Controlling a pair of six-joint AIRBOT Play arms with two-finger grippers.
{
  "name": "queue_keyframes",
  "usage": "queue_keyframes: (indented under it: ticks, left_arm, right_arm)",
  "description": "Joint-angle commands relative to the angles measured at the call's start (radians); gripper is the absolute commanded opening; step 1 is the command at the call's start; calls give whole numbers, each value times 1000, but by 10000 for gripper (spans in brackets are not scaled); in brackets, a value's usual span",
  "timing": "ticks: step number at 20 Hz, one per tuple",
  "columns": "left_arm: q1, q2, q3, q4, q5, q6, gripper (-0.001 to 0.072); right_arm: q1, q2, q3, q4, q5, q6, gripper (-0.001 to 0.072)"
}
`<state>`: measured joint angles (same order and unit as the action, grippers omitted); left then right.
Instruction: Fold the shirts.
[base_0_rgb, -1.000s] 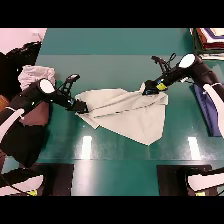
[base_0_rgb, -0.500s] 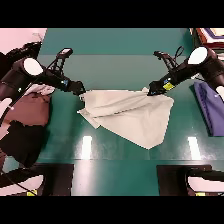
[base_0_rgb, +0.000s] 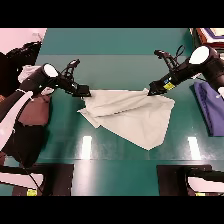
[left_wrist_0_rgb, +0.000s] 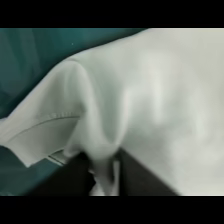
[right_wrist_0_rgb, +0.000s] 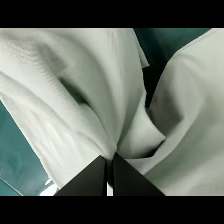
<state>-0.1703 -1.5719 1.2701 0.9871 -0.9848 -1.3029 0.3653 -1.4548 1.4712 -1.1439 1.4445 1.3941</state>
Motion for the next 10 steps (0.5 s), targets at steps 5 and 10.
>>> queue_keyframes:
  ticks: [5, 10]
  left_arm:
    - [5, 18, 52, 14, 52, -5, 27]
    - [5, 42, 115, 50, 13, 2, 28]
  right_arm:
    - [-59, 2, 0, -10, 1, 4, 279]
    - [-251, 6, -26, -6, 47, 4, 392]
